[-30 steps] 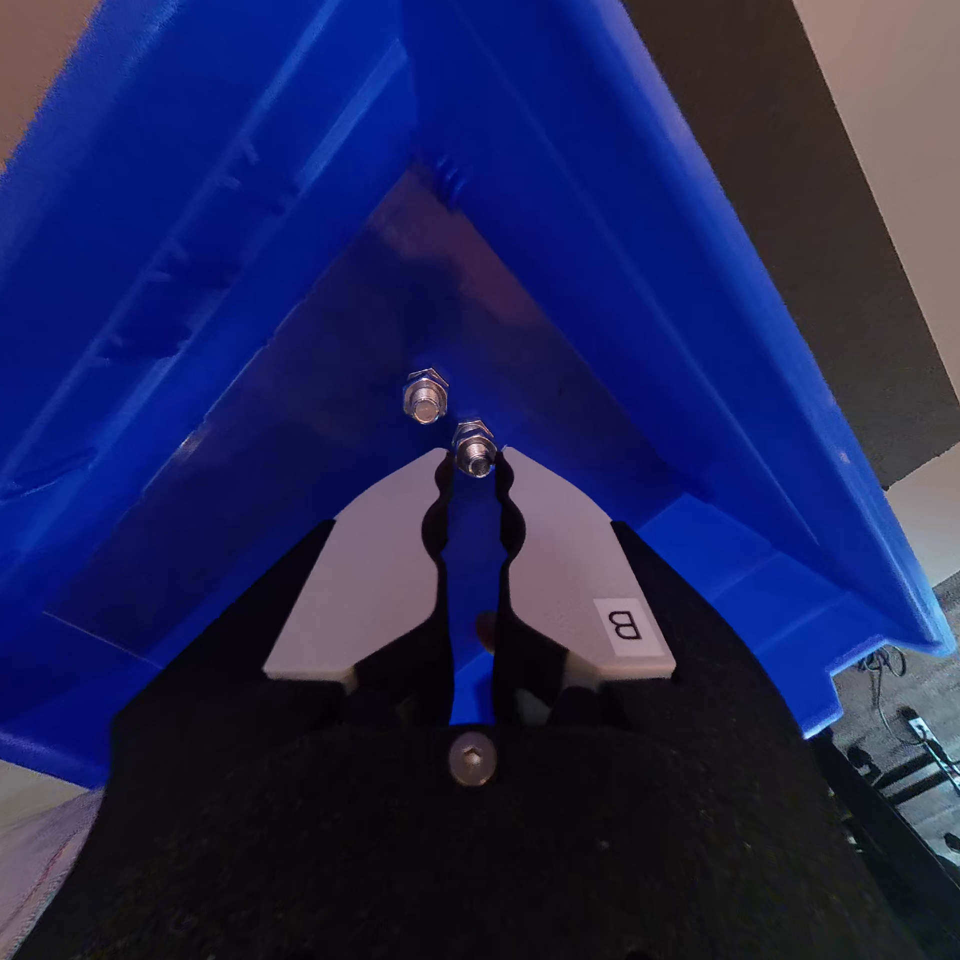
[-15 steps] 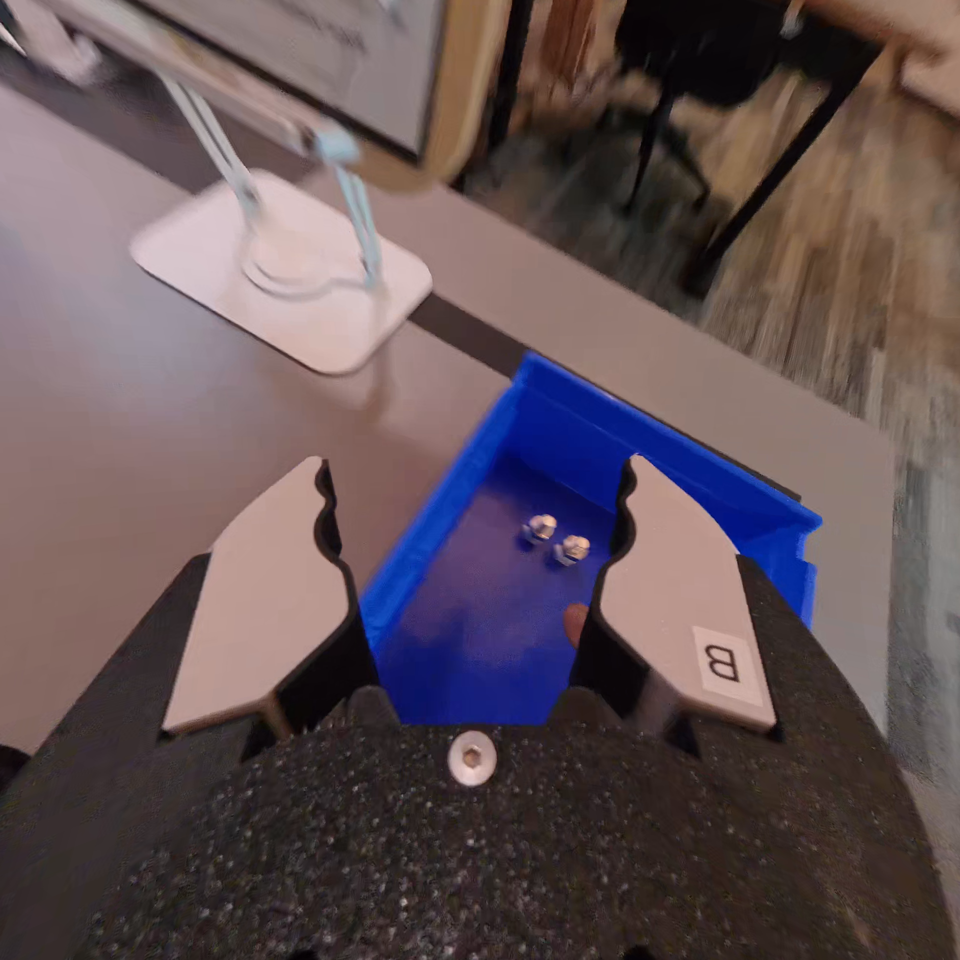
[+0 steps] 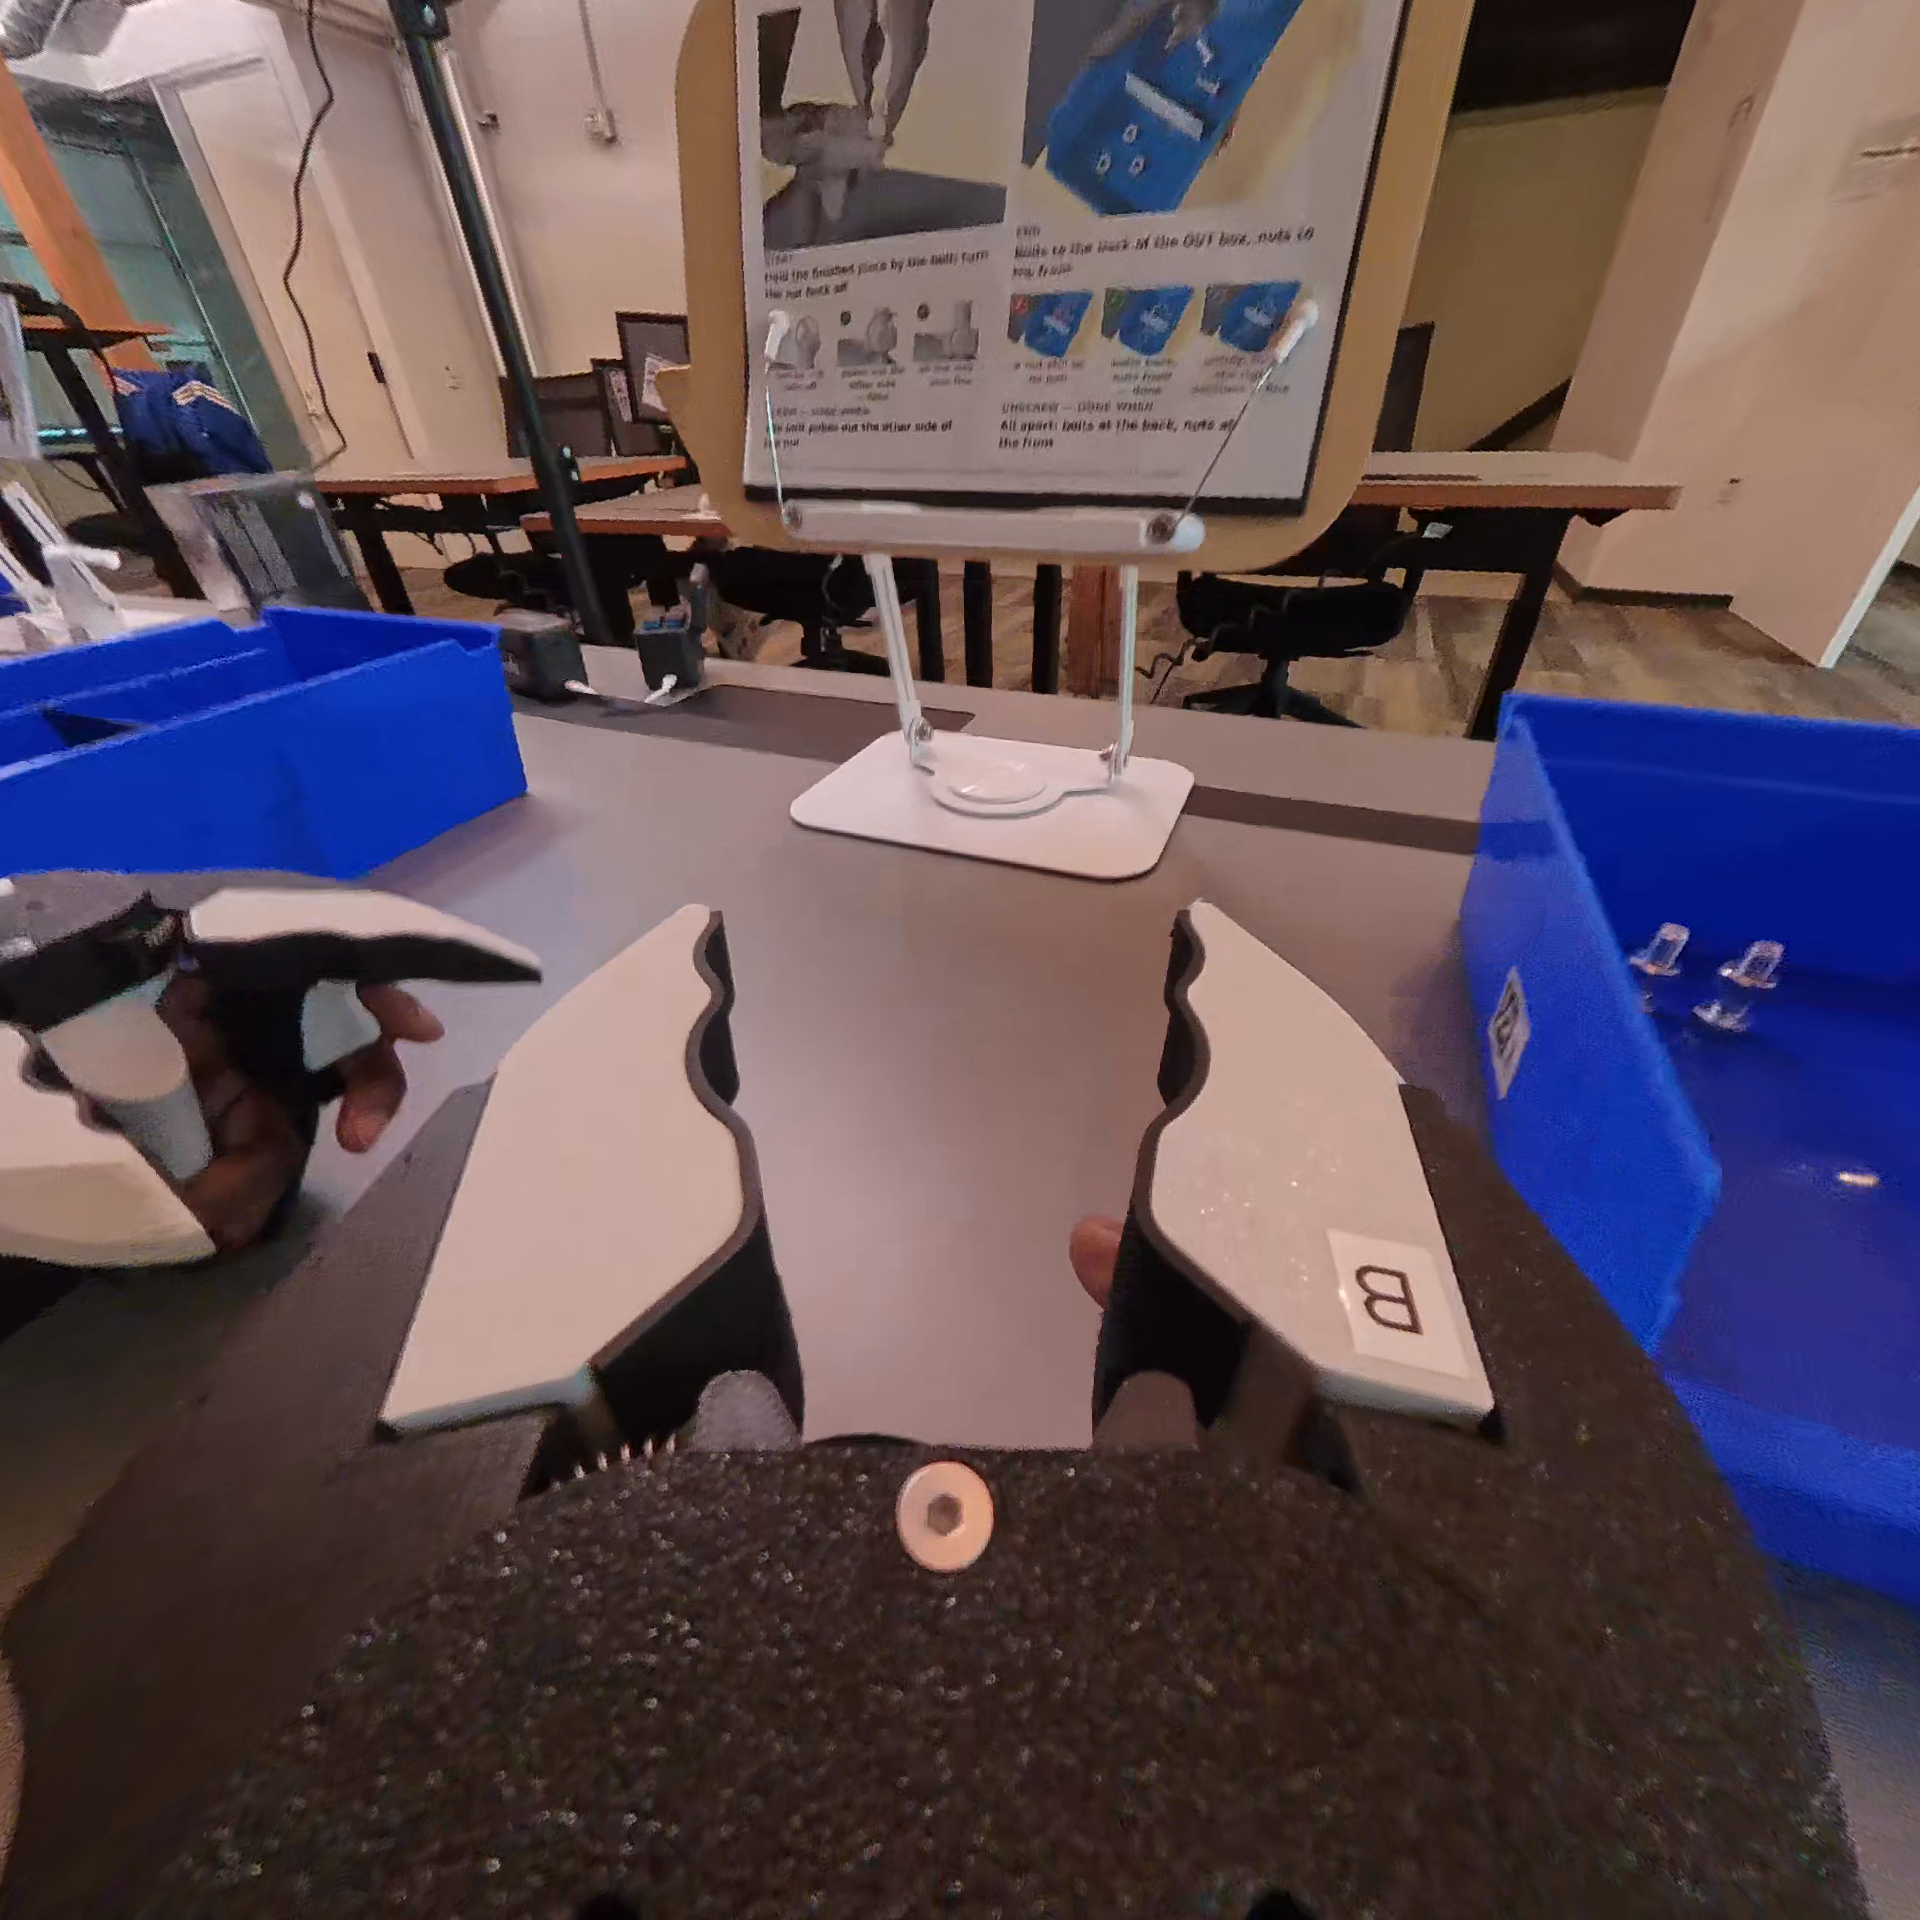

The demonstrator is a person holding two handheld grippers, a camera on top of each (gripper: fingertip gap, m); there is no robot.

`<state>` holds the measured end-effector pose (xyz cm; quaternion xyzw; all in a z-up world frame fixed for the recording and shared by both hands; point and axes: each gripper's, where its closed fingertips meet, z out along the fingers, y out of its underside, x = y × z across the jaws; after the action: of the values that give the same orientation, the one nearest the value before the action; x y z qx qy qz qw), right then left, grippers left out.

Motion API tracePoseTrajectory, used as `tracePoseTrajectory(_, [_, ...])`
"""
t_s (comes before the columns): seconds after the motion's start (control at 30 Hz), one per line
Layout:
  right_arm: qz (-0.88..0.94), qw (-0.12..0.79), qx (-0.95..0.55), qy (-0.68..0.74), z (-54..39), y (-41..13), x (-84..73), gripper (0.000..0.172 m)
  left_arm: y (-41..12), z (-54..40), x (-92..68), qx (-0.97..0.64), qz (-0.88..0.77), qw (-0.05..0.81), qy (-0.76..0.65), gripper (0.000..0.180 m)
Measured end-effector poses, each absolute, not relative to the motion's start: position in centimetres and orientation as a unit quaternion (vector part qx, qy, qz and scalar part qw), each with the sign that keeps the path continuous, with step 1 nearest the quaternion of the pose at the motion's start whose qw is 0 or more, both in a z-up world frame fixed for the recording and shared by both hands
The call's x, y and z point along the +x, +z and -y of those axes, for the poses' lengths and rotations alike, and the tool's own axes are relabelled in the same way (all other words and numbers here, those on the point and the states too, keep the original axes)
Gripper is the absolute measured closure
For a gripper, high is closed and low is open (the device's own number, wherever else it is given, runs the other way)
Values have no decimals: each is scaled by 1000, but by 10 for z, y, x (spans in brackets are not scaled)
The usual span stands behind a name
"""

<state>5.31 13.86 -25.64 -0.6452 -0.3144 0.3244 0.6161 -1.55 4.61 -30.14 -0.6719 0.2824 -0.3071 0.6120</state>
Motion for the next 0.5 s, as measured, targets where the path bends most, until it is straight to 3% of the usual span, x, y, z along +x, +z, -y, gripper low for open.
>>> tracePoseTrajectory(0.1, [337, 614, -642, 312, -134, -284, 44, 91, -302, -46, -15, -672, -285, 613, -303, 95])
tracePoseTrajectory(0.3, [367, 633, -615, 294, -124, -282, 39, 97, -297, -41, -16, -668, -287, 622, -291, 103])
tracePoseTrajectory(0.5, [349, 639, -614, 303, -126, -279, 43, 98, -250, -15, -45, -682, -295, 625, -241, 111])
